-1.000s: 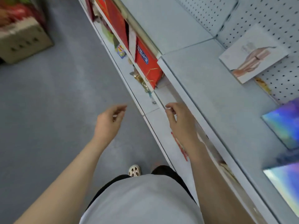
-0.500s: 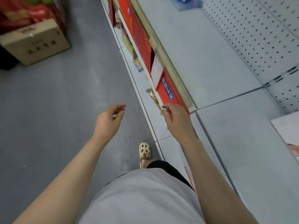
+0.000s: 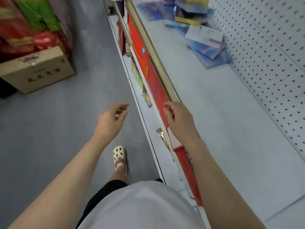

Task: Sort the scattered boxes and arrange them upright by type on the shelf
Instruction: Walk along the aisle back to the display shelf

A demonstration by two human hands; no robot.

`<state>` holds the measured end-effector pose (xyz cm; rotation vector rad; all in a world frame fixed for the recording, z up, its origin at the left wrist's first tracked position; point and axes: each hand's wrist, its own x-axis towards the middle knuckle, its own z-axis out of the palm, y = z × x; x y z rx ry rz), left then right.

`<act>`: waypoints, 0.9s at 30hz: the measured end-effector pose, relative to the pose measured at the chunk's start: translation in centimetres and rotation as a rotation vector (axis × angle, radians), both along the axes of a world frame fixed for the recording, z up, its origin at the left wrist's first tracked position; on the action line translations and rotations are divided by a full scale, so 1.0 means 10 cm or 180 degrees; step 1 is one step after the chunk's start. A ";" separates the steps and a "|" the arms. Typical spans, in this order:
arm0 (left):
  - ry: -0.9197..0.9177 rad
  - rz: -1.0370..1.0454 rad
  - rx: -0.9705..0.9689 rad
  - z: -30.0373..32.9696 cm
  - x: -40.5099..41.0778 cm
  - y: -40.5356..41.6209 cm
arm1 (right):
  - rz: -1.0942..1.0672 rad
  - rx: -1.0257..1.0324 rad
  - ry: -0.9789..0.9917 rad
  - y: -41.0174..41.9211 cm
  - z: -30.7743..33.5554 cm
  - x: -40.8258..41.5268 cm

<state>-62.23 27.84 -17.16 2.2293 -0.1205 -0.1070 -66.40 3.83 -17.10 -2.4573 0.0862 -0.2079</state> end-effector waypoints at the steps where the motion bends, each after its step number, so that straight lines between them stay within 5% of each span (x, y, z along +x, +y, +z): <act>1: -0.0034 -0.0078 -0.0014 0.02 0.26 0.03 | -0.0080 -0.0029 -0.0044 0.03 0.01 0.23; 11: -0.0124 -0.0793 0.0046 0.28 2.65 0.13 | -0.0981 -0.0062 -0.0185 0.05 0.15 2.15; 22: -0.0239 -0.1599 -0.0029 0.33 4.80 -0.81 | -0.2136 -0.0614 -0.0441 -1.22 0.48 4.12; 27: -0.0347 -0.1837 0.0148 0.37 5.35 -1.18 | -0.2195 -0.0904 0.0099 -1.63 0.52 4.84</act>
